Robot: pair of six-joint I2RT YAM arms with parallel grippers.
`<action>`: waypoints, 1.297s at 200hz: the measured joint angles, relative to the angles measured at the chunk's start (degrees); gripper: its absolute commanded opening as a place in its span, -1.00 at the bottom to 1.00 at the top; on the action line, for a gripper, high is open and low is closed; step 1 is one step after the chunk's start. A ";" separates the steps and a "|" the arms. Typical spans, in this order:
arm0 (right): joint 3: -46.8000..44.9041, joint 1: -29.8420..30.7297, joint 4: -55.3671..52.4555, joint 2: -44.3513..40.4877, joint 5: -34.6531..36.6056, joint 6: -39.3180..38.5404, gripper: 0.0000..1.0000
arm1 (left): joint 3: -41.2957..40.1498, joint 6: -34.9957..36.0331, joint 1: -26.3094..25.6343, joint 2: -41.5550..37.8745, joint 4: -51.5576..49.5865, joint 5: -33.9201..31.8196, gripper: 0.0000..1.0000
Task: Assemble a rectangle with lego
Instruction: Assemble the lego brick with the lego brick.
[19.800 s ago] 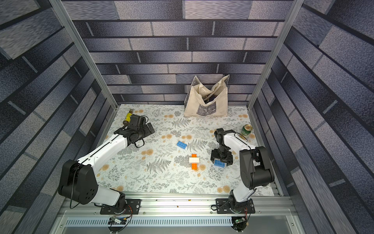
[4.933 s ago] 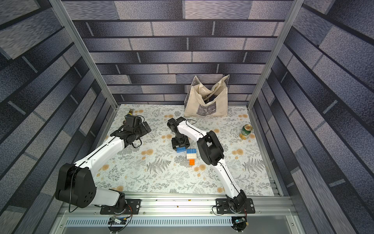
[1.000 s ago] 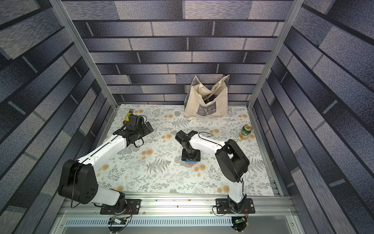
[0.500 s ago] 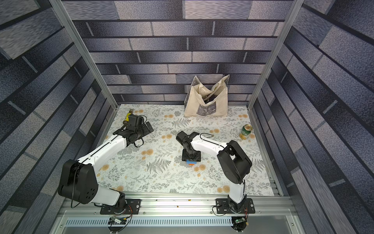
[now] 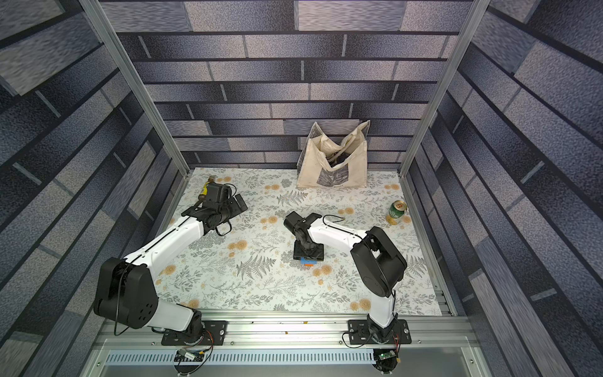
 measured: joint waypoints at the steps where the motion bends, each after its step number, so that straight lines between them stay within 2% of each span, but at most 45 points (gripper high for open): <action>1: -0.02 0.00 0.00 0.00 0.00 0.00 -0.75 | 0.00 0.00 0.00 0.00 -0.02 0.02 1.00; 135: 0.22 0.00 -0.09 0.72 -1.09 0.04 -0.76 | 0.00 0.00 -0.22 0.00 0.00 -0.02 1.00; 151: 0.92 -0.02 -0.83 1.53 -1.99 0.04 -0.84 | 0.00 0.00 -0.22 0.00 0.02 -0.04 1.00; 164: 1.22 -0.04 -1.14 2.36 -2.69 0.07 -1.00 | 0.00 0.00 -0.22 0.00 0.02 -0.04 1.00; 259: -1.20 0.11 1.55 -0.42 -0.57 0.72 -1.00 | 0.00 0.00 -0.22 0.00 0.02 -0.04 1.00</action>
